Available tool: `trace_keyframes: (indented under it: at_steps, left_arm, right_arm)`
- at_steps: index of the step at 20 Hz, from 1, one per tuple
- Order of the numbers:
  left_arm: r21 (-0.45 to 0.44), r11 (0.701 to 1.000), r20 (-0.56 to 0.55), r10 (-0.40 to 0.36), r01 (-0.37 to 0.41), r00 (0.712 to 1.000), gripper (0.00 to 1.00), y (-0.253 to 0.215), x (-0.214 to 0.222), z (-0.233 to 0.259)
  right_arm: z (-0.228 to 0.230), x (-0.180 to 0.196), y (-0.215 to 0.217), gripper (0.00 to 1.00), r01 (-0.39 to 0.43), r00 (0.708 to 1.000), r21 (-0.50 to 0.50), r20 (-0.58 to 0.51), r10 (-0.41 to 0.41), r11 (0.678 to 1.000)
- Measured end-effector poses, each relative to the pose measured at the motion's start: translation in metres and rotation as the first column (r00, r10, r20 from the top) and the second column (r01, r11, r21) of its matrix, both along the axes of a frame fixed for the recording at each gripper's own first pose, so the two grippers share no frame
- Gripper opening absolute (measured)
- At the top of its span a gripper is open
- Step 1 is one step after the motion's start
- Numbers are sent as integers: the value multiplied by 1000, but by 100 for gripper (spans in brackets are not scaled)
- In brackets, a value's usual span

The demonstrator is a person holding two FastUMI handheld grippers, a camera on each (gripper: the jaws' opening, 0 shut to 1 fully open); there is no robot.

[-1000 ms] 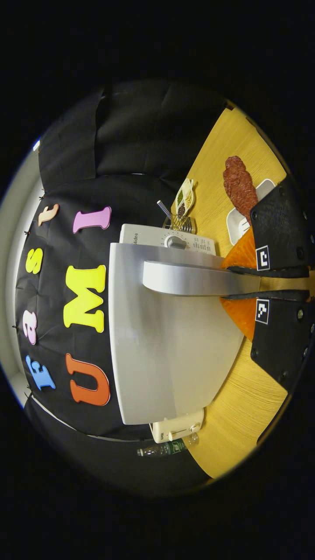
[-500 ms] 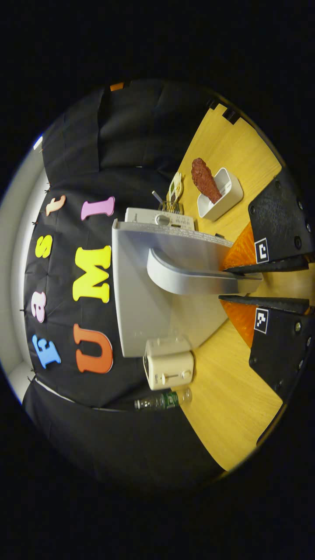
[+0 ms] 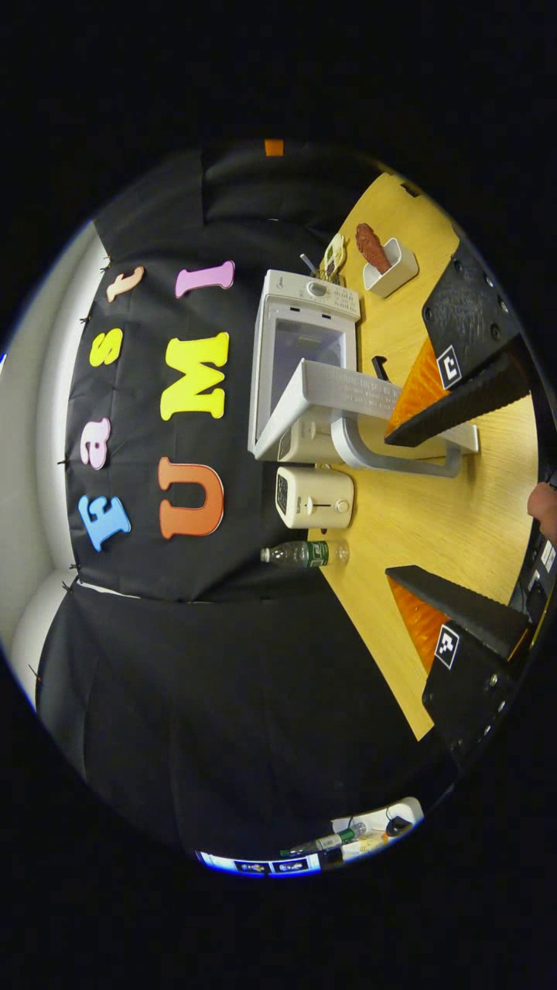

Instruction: Open the microwave oven with the left hand, put the food in, and close the microwave oven.

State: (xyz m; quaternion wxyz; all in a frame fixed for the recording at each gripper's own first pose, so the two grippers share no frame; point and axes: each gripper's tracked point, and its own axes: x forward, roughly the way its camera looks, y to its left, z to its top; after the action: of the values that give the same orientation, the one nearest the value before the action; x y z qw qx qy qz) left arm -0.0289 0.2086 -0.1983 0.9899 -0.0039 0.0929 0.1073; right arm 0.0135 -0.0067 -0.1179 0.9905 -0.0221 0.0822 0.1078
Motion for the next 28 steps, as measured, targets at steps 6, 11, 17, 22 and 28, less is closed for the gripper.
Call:
trace_keyframes:
  at_steps: [6,11,17,22,28]
  left_arm:
    - [-34,997,39,74,-72,997,94,36,-26,51]
    - [-13,996,128,84,-83,988,94,27,-21,107]
    - [-9,998,150,69,-68,986,94,-10,6,133]
    - [15,999,185,35,-38,982,93,-44,18,154]
    - [55,998,225,11,-23,974,95,-65,23,167]
  right_arm:
    - [-31,65,6,100,3,992,-25,-123,-6,1000]
    - [-57,104,19,100,-67,966,-31,-252,57,997]
    - [-99,115,62,96,-257,821,99,-502,272,961]
    - [-127,122,84,80,-290,698,245,-608,379,925]
    - [-158,133,97,65,-252,601,389,-654,459,886]
